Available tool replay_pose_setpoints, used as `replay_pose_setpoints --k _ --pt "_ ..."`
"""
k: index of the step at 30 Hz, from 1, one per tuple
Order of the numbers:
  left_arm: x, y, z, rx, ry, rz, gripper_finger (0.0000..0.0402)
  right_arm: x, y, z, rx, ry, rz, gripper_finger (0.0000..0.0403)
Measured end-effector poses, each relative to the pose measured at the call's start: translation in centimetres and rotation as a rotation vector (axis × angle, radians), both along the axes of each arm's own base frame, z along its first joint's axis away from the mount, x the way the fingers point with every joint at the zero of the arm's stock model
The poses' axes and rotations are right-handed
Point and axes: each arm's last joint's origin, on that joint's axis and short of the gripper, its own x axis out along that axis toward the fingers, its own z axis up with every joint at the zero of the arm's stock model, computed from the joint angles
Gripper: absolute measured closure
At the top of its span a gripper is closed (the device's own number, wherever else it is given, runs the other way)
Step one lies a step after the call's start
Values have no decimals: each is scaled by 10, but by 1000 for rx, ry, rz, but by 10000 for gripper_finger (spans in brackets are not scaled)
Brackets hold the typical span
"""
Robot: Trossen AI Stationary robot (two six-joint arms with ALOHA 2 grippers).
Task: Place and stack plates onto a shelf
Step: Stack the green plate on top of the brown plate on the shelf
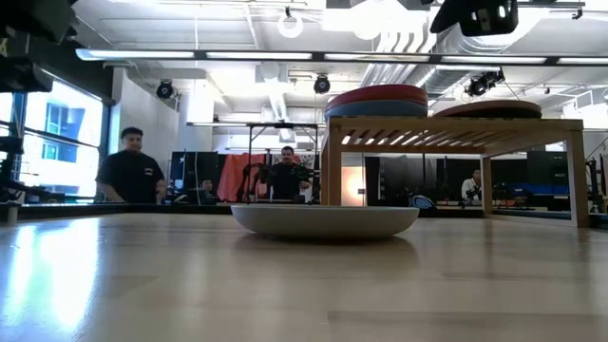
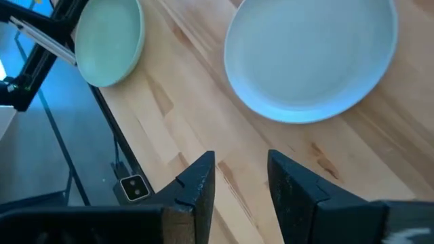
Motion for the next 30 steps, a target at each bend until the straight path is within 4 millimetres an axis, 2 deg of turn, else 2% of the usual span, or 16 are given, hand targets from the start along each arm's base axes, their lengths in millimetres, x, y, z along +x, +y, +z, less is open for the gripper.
replay_pose_setpoints --k 7,15,24,30 --pt "-5 1 -20 -5 -5 -11 296 8 12 -12 -8 29 23 289" --pt "-10 5 -42 -4 8 7 296 10 15 -13 -8 21 13 289" --pt "-13 7 -57 -43 -7 27 296 11 15 -12 -5 7 13 289" --pt "-14 8 -58 -39 -8 53 299 11 15 -12 -5 7 13 289"
